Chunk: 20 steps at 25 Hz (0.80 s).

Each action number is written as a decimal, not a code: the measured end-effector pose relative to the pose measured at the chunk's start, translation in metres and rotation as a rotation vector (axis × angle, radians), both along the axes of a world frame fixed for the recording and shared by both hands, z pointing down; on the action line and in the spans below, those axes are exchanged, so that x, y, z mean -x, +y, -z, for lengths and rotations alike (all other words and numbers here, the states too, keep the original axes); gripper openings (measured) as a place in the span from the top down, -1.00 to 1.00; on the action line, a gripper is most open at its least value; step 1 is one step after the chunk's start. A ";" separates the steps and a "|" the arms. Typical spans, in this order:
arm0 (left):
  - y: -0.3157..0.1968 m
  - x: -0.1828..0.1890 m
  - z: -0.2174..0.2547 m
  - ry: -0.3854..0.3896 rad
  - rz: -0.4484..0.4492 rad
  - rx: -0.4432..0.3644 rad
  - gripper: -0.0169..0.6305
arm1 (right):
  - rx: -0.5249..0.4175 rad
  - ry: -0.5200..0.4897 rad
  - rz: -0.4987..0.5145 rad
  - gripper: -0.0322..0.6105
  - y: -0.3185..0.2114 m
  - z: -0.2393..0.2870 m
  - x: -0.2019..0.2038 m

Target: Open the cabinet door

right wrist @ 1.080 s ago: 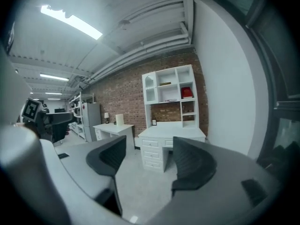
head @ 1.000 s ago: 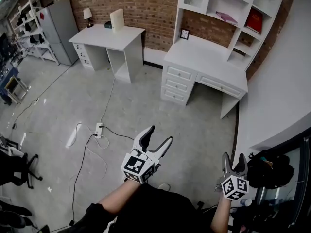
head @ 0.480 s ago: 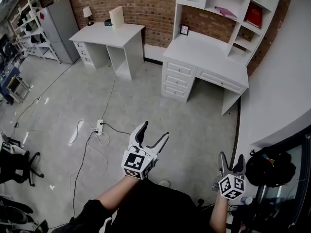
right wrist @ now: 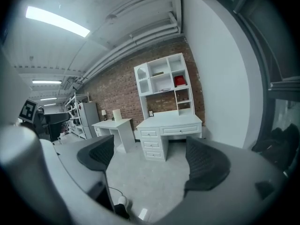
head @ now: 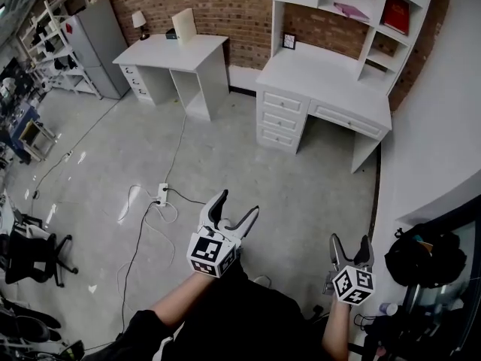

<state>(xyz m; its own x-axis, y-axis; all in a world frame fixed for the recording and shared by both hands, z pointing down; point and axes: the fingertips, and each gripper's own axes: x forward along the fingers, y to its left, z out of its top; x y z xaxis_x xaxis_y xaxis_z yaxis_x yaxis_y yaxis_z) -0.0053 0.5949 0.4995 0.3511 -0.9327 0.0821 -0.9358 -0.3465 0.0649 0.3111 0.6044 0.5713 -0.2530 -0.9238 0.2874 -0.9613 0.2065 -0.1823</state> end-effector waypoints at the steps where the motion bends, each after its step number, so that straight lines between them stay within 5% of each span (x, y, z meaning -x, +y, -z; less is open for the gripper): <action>1: -0.003 -0.002 0.001 -0.001 -0.002 -0.002 -0.15 | 0.003 -0.003 -0.002 -0.54 -0.002 -0.001 -0.001; 10: -0.057 -0.002 -0.002 0.065 -0.048 -0.033 -0.15 | 0.022 0.080 0.023 -0.54 -0.040 -0.003 0.009; 20: -0.195 0.032 -0.007 0.095 -0.064 -0.046 -0.15 | 0.046 0.129 -0.048 -0.54 -0.154 0.006 0.019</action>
<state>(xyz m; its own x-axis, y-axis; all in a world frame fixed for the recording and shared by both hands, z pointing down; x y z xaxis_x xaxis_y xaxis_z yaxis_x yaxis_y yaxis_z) -0.0373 0.3996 0.5070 0.4144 -0.9101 0.0033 -0.9020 -0.4102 0.1347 0.2918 0.4500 0.5649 -0.1675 -0.9191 0.3568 -0.9859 0.1545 -0.0648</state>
